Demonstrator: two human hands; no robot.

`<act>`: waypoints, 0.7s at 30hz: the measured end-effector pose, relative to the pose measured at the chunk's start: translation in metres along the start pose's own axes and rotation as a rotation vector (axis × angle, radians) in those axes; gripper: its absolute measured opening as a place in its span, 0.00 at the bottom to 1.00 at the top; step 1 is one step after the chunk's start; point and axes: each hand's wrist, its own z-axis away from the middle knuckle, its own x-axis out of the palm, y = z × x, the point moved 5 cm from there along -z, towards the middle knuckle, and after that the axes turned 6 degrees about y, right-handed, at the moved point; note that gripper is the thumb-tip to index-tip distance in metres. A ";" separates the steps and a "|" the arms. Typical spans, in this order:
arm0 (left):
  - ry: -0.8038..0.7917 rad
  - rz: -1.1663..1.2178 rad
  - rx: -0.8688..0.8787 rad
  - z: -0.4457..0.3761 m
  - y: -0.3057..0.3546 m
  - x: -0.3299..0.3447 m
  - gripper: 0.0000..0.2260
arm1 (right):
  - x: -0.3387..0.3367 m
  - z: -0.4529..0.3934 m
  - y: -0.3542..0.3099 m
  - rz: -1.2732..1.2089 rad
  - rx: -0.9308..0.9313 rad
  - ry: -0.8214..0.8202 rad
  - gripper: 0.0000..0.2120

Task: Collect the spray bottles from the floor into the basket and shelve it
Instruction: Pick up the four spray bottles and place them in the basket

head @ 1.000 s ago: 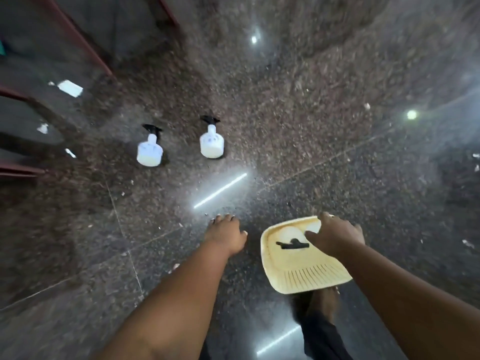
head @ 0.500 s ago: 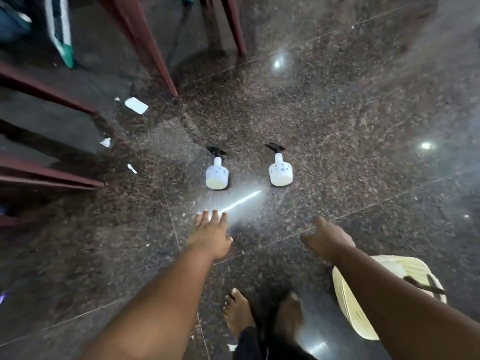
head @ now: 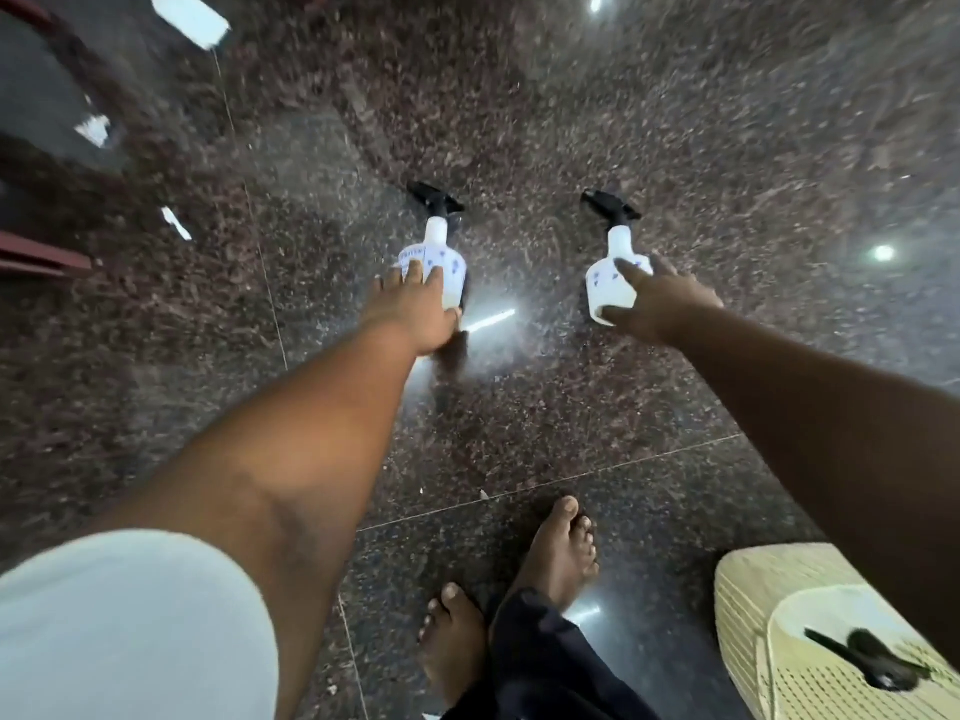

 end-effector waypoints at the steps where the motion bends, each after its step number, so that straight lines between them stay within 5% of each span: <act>1: 0.020 0.025 -0.015 -0.014 0.002 0.002 0.32 | 0.003 -0.015 0.000 -0.003 -0.010 0.013 0.38; 10: 0.032 0.156 -0.171 -0.083 0.014 0.012 0.29 | 0.022 -0.070 -0.008 -0.276 0.100 0.049 0.33; 16: -0.141 0.328 -0.366 -0.076 0.032 0.047 0.19 | 0.050 -0.029 -0.008 -0.427 0.241 -0.001 0.25; 21: -0.001 0.314 -0.449 -0.040 0.050 0.089 0.24 | 0.096 0.017 0.004 -0.440 0.446 -0.030 0.22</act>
